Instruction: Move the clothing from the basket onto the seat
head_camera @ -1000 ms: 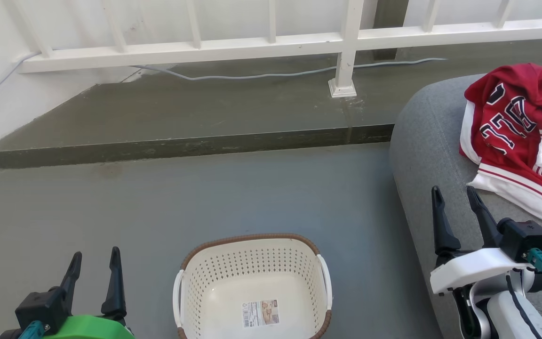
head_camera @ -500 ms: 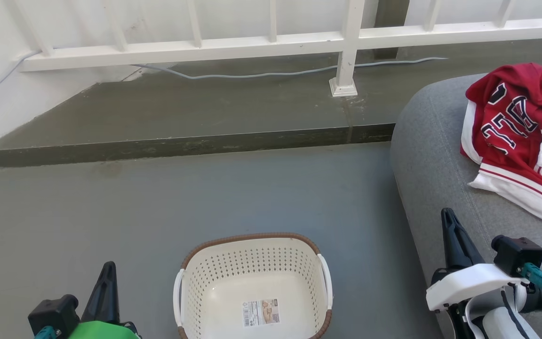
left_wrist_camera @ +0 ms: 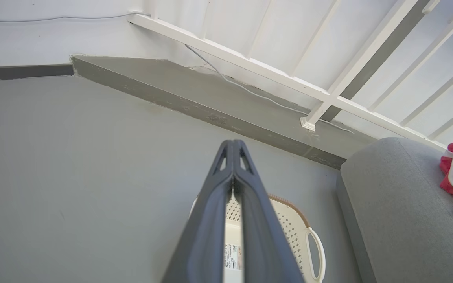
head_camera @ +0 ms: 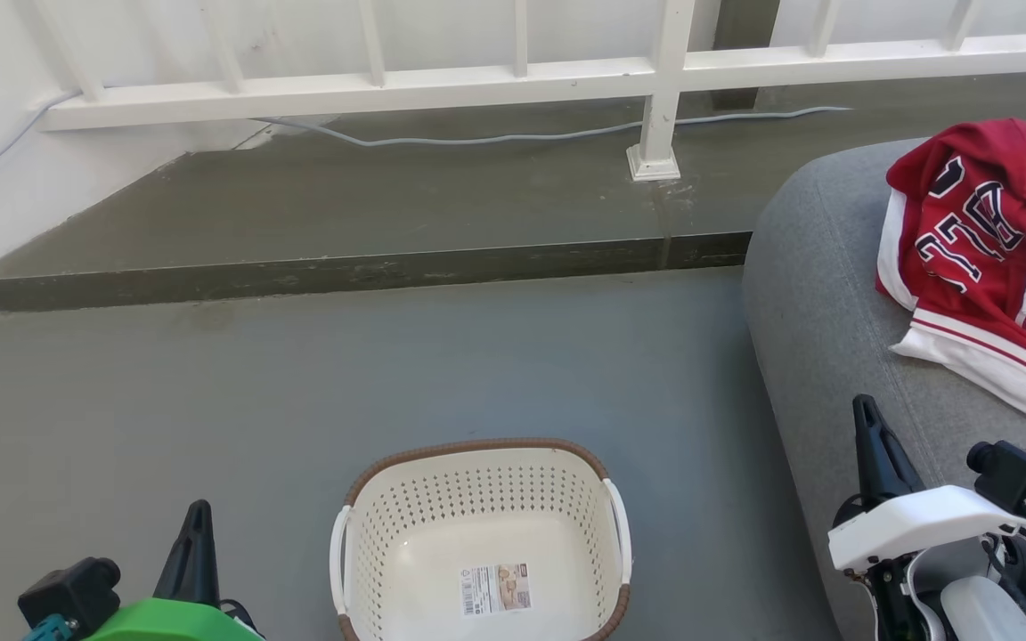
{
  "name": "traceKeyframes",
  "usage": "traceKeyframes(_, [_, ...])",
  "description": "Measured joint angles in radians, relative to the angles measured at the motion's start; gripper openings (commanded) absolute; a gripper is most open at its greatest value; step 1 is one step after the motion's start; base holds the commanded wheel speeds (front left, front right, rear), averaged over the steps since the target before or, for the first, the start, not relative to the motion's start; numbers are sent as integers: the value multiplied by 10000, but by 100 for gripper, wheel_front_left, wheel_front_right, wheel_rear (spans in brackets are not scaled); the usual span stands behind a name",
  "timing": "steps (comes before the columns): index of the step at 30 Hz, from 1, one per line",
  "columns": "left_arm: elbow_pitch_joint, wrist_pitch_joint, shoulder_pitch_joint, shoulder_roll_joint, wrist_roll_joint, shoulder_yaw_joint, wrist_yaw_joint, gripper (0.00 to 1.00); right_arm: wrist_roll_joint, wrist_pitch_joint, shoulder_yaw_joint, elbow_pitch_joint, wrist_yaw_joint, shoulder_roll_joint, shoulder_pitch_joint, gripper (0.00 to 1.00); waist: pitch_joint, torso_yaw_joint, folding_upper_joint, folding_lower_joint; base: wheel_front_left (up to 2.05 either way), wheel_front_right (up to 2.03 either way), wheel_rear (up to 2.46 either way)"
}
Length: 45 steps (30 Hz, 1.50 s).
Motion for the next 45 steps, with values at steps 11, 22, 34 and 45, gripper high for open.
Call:
traceKeyframes(11, [113,357,-28,-86,-1225,343,-255,0,1388,401,-384,44,244,109,-22,0,27,39,0,0,0,0,0])
traceKeyframes(22, [320,746,-277,-278,-2462,673,-520,0,2780,746,-742,180,493,159,-137,0,52,78,0,0,0,0,0])
traceKeyframes(34, [550,1135,-508,-387,-3870,1045,-786,0,4289,1162,-1126,324,771,236,-279,0,77,121,0,0,0,0,0])
traceKeyframes(45, [732,1475,-798,-606,-5231,1398,-1053,0,5820,1567,-1501,500,1022,297,-454,0,102,163,0,0,0,0,0])
